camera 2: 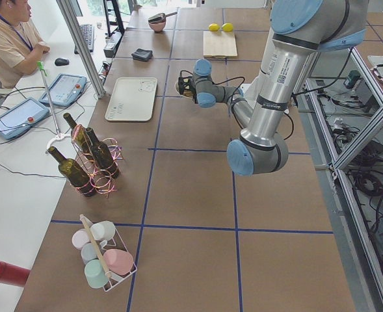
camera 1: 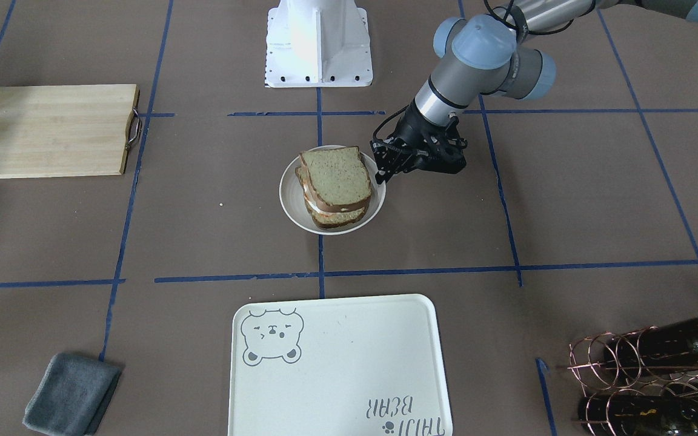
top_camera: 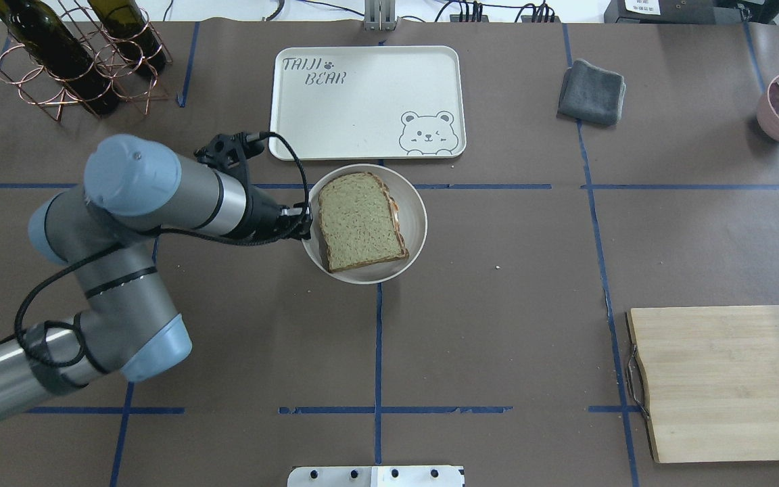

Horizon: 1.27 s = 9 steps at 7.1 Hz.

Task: Make sandwich and place on tray
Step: 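Lift and carry the plate with the left gripper onto the tray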

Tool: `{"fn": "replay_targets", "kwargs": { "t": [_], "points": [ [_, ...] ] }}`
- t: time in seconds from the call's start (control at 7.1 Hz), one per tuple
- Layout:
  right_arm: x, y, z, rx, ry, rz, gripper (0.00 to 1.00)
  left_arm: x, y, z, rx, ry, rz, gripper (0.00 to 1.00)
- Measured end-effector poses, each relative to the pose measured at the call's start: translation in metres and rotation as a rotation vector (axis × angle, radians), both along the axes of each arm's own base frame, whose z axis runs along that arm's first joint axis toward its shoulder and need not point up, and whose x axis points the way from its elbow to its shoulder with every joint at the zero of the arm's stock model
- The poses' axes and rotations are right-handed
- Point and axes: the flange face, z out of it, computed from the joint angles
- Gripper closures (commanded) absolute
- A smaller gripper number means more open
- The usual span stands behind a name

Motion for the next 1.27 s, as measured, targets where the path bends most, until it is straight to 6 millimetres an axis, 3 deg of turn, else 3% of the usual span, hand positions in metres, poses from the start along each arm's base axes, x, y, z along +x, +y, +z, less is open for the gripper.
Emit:
{"fn": "replay_targets", "kwargs": {
  "t": [0.42, 0.56, 0.85, 0.99, 1.13, 1.27],
  "points": [
    [0.0, 0.001, 0.001, -0.001, 0.001, -0.001, 0.0, 0.006, -0.134, -0.026, -0.025, -0.051, -0.032, 1.0],
    [0.0, 0.001, 0.002, -0.002, 0.002, -0.002, 0.0, 0.013, -0.167, -0.035, -0.029, -0.057, -0.046, 1.0],
    [0.001, 0.002, 0.002, -0.002, 0.003, 0.0, 0.0, 0.04, -0.218, -0.02, -0.023, -0.057, -0.066, 1.0],
    [0.002, 0.003, 0.003, -0.004, 0.003, 0.002, 0.0, 0.049, -0.235, -0.007, -0.021, -0.069, -0.084, 0.86],
    [0.002, 0.004, 0.004, -0.006, 0.004, 0.003, 0.0, 0.054, -0.246, 0.004, -0.013, -0.084, -0.106, 0.07],
    [0.002, 0.005, 0.005, -0.008, 0.006, 0.003, 0.0, 0.056, -0.252, 0.01, 0.003, -0.093, -0.115, 0.0]
  ]
}}
